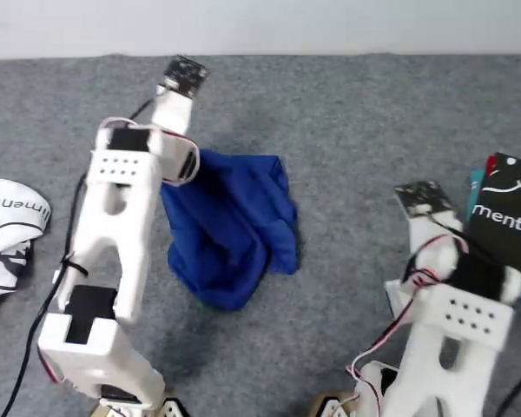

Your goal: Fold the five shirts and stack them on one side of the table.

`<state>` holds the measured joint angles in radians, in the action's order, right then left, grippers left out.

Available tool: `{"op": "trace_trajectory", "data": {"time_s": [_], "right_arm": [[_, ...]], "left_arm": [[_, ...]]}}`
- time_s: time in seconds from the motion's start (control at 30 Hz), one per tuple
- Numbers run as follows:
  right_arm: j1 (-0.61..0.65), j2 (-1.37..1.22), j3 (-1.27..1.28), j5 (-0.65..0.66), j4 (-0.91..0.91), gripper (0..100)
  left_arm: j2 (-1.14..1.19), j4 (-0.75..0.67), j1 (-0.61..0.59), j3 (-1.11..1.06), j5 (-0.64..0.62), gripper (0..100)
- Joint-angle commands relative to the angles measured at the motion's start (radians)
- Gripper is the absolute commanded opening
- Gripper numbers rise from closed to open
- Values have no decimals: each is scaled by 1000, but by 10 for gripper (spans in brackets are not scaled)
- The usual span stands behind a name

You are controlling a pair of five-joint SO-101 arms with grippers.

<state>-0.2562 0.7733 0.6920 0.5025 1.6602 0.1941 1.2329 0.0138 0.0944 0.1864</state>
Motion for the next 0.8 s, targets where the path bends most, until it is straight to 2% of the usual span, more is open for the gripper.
{"op": "trace_trajectory", "data": {"time_s": [0.0, 0.23, 0.43, 0.63, 0.77], "right_arm": [[134, -117, -43, -101, -10, 9], [395, -372, -195, -232, 18, 31], [549, -504, -304, -347, -21, 258], [680, -641, -396, -387, -150, 270], [734, -768, -454, -425, -214, 270]], "left_arm": [[-26, 160, 2, 147, 52, 154], [-146, 319, 2, 176, 63, 152], [-167, 390, -101, 174, 63, 152], [-166, 368, -273, 124, 64, 152], [-167, 339, -334, 36, 64, 152]]}}
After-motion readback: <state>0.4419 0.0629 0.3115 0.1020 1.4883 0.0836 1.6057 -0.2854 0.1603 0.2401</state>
